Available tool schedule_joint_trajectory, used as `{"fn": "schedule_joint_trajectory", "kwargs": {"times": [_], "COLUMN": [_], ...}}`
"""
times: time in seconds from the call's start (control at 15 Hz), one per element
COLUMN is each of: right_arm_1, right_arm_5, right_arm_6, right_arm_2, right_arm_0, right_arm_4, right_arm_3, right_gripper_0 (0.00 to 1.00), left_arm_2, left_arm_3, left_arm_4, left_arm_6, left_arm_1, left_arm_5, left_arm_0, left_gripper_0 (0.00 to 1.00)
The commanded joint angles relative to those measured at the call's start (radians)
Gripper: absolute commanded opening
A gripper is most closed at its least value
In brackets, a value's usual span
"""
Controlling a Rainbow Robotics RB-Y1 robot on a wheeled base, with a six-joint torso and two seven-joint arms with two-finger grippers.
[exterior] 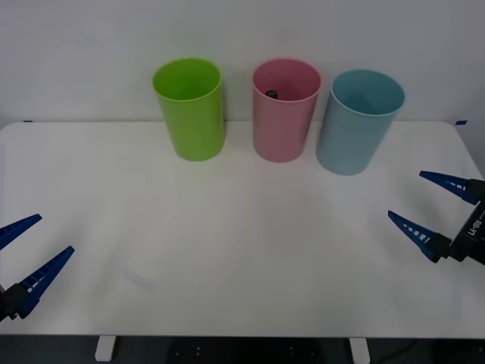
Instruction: Grasp the object on the table and drop it into the matching bin: aluminum can to the light blue bin, PET bottle to the pink bin.
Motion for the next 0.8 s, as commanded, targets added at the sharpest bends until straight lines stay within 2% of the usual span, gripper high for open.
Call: {"fn": "schedule_joint_trajectory", "kwargs": {"times": [0.07, 0.4, 0.8], "right_arm_1": [0.003, 0.014, 0.014], "right_arm_5": [-0.064, -0.087, -0.093], "right_arm_6": [-0.007, -0.007, -0.007], "right_arm_2": [-0.026, -0.061, -0.075], "right_arm_0": [0.04, 0.098, 0.183], "right_arm_4": [-0.003, -0.007, -0.061], "right_arm_3": [0.0, -0.043, -0.083], "right_gripper_0": [1.0, 1.0, 1.0], "left_arm_2": [0.0, 0.0, 0.0], "left_arm_3": [0.0, 0.0, 0.0], "left_arm_4": [0.0, 0.0, 0.0], "left_arm_6": [0.0, 0.0, 0.0], "left_arm_1": [0.0, 0.0, 0.0], "left_arm_5": [0.0, 0.0, 0.0], "left_arm_0": [0.0, 0.0, 0.0], "left_gripper_0": [1.0, 1.0, 1.0]}}
